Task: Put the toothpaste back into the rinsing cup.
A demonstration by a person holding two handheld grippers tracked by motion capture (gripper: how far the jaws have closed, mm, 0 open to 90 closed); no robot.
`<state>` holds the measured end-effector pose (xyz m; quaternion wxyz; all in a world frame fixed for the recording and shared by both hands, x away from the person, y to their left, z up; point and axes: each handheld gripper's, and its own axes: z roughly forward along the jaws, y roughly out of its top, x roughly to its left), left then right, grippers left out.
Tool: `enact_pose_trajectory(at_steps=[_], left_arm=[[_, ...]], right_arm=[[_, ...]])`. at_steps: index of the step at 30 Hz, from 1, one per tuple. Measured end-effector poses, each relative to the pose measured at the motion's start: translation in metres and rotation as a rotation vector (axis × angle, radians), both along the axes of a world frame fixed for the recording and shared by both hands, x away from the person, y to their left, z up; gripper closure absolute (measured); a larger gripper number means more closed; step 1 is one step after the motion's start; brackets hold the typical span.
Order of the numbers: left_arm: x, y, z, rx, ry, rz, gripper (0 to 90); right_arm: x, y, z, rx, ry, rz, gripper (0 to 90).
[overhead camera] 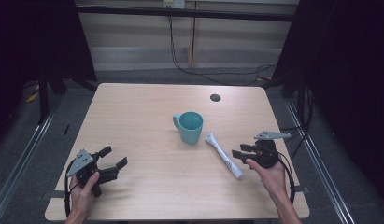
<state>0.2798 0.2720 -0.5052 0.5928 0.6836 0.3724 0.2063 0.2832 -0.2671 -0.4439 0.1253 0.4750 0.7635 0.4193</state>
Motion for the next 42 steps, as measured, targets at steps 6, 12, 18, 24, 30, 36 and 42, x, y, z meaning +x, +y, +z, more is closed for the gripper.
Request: enact_pose_trajectory(at_steps=[6, 12, 18, 24, 30, 36, 42], left_arm=[[0.0, 0.0, 0.0, 0.006, -0.004, -0.007, 15.7], [0.0, 0.0, 0.0, -0.002, 0.001, -0.006, 15.7], [0.0, 0.0, 0.0, 0.0, 0.001, -0.001, 15.7], [0.0, 0.0, 0.0, -0.001, 0.002, -0.002, 15.7], [0.001, 0.001, 0.0, -0.006, 0.008, 0.0, 15.7], [0.0, 0.0, 0.0, -0.003, 0.007, 0.005, 15.7], [0.001, 0.001, 0.0, -0.005, 0.009, 0.002, 15.7]], right_arm=[[0.015, 0.009, 0.0, -0.016, 0.09, 0.041, 44.9], [0.026, 0.013, 0.005, -0.063, 0.146, 0.066, 45.7], [0.034, 0.023, 0.016, -0.108, 0.18, 0.075, 48.4], [0.044, 0.028, 0.021, -0.125, 0.22, 0.078, 49.7], [0.054, 0.038, 0.016, -0.132, 0.316, 0.121, 50.0], [0.064, 0.042, 0.014, -0.2, 0.38, 0.126, 53.4], [0.071, 0.045, 0.013, -0.239, 0.404, 0.143, 53.7]])
